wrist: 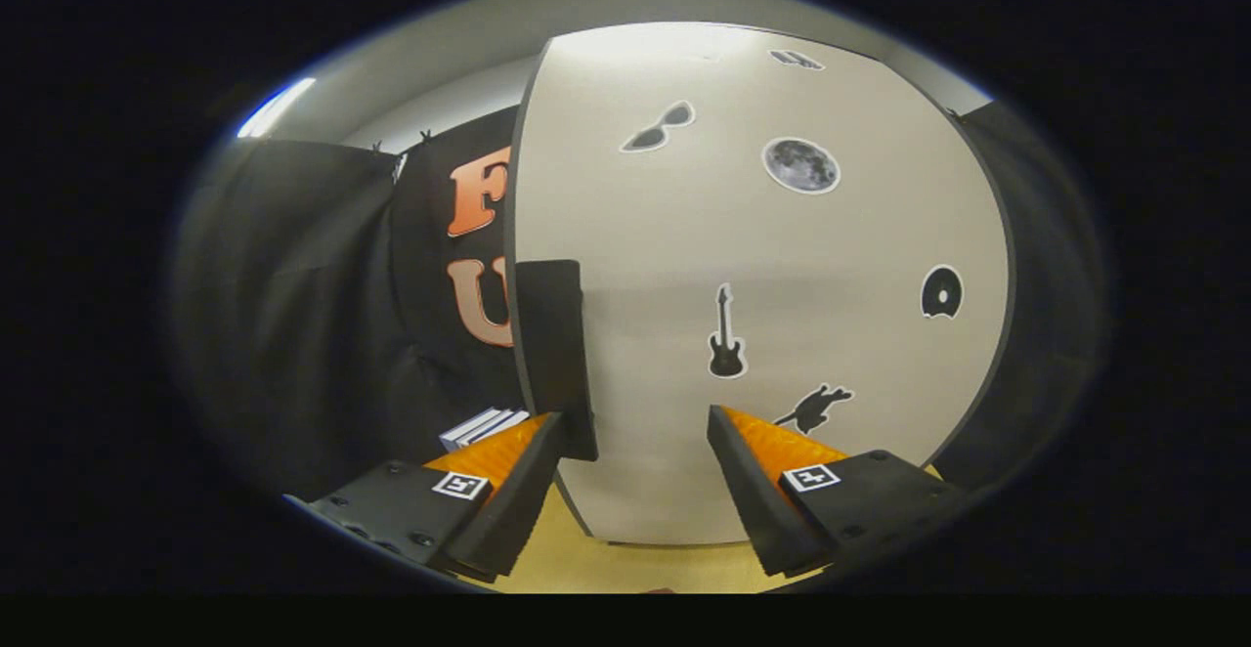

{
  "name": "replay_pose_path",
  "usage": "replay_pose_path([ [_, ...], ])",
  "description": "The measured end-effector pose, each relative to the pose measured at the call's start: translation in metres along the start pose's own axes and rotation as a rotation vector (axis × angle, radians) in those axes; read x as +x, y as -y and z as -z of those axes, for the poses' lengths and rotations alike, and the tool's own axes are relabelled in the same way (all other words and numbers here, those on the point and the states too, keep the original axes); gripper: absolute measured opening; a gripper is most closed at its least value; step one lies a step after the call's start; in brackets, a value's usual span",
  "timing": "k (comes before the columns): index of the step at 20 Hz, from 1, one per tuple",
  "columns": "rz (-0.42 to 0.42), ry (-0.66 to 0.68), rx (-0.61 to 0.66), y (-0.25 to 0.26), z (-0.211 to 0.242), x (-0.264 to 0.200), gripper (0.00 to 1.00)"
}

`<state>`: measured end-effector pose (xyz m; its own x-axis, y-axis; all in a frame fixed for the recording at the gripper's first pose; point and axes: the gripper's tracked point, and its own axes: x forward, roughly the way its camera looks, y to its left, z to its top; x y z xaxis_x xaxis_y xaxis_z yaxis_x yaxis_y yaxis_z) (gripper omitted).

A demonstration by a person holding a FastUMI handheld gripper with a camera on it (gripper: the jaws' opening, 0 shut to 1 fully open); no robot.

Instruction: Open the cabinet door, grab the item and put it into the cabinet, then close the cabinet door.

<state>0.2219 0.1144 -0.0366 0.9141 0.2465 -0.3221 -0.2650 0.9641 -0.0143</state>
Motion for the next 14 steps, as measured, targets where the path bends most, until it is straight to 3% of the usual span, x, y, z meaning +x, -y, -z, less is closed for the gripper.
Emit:
replay_pose_path([
  [5, 0.005, 0.016, -0.016, 0.016, -0.005, -0.023, 0.94],
  [14, 0.111, 0.052, -0.050, 0.080, -0.016, -0.095, 0.94],
])
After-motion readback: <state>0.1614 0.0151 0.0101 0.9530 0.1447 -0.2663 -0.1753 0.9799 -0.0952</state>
